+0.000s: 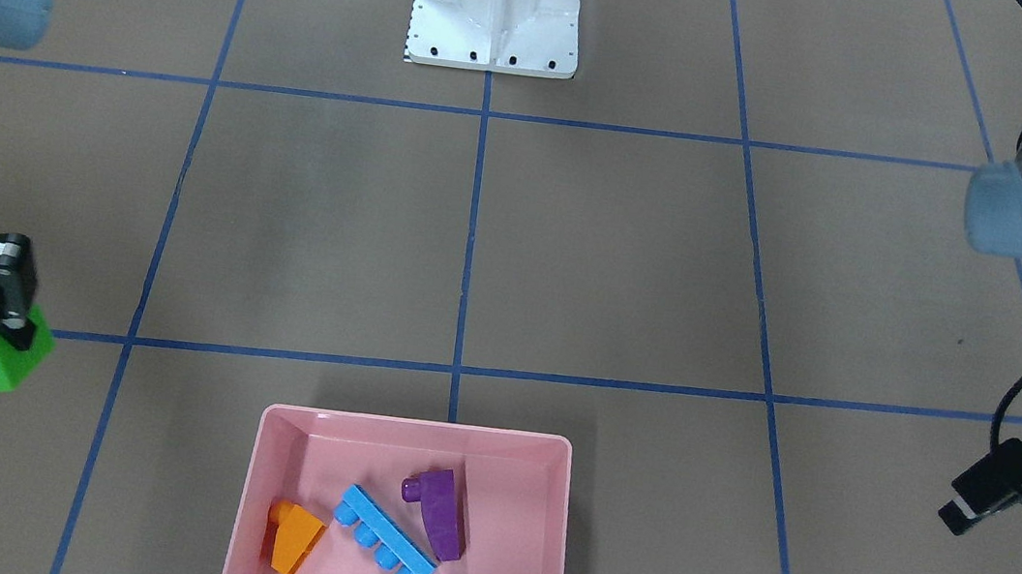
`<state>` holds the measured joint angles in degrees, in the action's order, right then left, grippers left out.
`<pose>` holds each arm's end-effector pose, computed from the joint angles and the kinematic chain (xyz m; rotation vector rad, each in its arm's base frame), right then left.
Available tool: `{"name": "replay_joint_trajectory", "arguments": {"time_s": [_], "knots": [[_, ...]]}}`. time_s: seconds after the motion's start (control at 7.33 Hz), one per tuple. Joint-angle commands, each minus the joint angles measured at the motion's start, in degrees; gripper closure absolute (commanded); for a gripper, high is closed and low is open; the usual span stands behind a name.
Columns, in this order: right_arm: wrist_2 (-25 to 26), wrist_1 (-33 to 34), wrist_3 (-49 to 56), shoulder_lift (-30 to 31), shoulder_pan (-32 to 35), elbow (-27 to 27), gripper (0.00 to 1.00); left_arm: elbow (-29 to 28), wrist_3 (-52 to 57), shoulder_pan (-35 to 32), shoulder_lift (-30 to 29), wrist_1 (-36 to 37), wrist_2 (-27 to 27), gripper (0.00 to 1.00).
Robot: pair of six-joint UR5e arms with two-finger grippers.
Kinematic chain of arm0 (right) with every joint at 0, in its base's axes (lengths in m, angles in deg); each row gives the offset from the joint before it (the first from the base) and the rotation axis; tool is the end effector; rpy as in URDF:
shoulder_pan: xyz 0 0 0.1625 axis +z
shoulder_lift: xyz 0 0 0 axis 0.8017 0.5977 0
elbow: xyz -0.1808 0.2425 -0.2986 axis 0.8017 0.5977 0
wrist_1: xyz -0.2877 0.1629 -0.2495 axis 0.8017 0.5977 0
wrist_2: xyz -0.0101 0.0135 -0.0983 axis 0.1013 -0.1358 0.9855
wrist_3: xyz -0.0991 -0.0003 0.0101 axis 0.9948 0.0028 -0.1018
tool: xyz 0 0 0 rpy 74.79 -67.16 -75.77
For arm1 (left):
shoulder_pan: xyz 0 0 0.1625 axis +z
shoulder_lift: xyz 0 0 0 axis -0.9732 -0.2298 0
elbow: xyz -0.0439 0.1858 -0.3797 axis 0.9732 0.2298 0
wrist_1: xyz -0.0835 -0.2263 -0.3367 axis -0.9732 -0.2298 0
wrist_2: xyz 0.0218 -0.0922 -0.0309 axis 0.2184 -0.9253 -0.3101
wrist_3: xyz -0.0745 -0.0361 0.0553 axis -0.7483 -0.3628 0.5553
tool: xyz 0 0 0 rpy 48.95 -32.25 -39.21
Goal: Put all blocks into box
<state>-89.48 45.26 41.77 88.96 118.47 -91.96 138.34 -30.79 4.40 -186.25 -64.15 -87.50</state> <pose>-0.2354 -0.6856 0.1963 0.2572 -0.8458 -0.0621 0.1435 -0.7089 0.3456 0.2846 0.9268 -0.4272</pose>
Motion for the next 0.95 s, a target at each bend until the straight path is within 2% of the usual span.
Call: {"name": "replay_joint_trajectory", "arguments": {"time_s": [0.0,0.14,0.27,0.41,0.55,0.82], "knots": [[5.54,-18.54,-12.66,-8.80,-7.22,17.06,1.00,0.13,6.13,-2.38,2.16,0.47,0.11,0.00],[10.70,-25.90,-16.74,-11.70,-10.13,24.37,1.00,0.13,8.15,-2.82,2.87,0.39,0.11,0.00],[11.97,-28.32,-17.39,-13.82,-11.46,28.88,1.00,0.13,9.39,-3.43,3.40,0.39,0.19,0.00],[12.07,-29.30,-17.48,-14.01,-12.00,30.06,0.73,0.13,9.66,-3.44,3.92,0.39,0.28,0.00],[12.07,-29.31,-17.75,-14.01,-12.18,30.16,0.01,0.13,9.66,-3.35,4.01,0.47,0.37,0.00],[11.29,-28.18,-18.63,-13.93,-11.13,29.38,0.00,1.18,10.27,-3.44,4.37,0.39,0.02,0.00]]}}
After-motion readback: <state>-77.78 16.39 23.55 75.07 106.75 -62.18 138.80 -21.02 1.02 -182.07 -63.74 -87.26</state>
